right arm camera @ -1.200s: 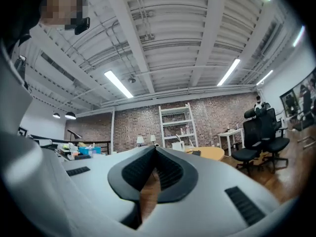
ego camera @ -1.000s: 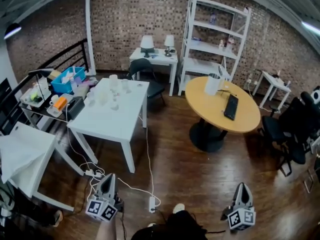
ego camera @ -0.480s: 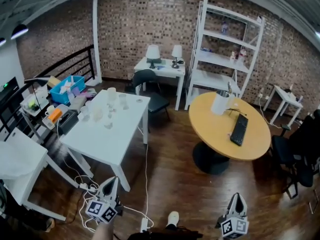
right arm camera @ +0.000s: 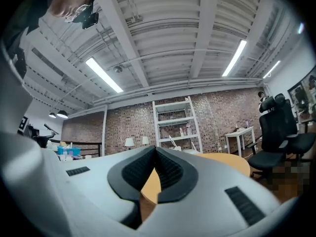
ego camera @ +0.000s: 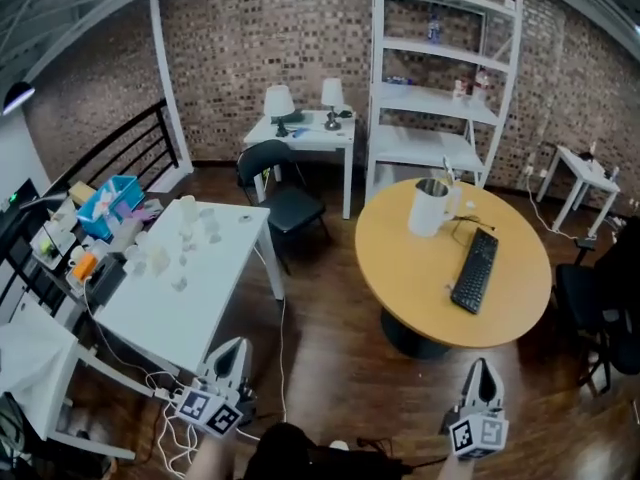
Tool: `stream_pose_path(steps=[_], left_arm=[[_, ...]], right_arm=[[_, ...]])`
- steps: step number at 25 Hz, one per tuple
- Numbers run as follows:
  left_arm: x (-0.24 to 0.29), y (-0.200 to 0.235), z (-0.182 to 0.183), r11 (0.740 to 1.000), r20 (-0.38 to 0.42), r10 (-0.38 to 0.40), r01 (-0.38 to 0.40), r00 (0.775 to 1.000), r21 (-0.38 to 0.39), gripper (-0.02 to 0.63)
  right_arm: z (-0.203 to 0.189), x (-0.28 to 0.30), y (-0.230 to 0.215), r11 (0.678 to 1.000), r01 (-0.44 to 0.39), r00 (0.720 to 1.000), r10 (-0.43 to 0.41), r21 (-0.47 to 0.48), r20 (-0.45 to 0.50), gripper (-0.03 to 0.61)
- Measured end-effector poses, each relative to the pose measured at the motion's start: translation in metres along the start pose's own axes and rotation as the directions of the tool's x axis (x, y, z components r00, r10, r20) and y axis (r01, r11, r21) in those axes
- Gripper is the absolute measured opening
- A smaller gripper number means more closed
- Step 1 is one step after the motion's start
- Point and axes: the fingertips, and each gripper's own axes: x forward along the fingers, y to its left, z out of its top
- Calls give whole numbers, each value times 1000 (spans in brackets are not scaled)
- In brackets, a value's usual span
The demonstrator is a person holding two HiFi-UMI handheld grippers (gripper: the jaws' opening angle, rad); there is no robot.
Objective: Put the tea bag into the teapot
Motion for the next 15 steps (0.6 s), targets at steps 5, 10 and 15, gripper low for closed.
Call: stream_pose_path(steps=[5,10,15], left_arm=[[64,13,-29,999,-52,-1,-1,999,-36,-6],[149,38,-55,998,-76,-64,62,995,-30,-6],[239,89,-58,992,-28,-99,96,995,-81,-6]], right_arm=[[-24,31,-31,997,67,996,-64,39,-69,5],[-38,74,-75,982,185,980,-182,38,-79,5],[-36,176,-67,976,213,976,-210,34,-63,5]])
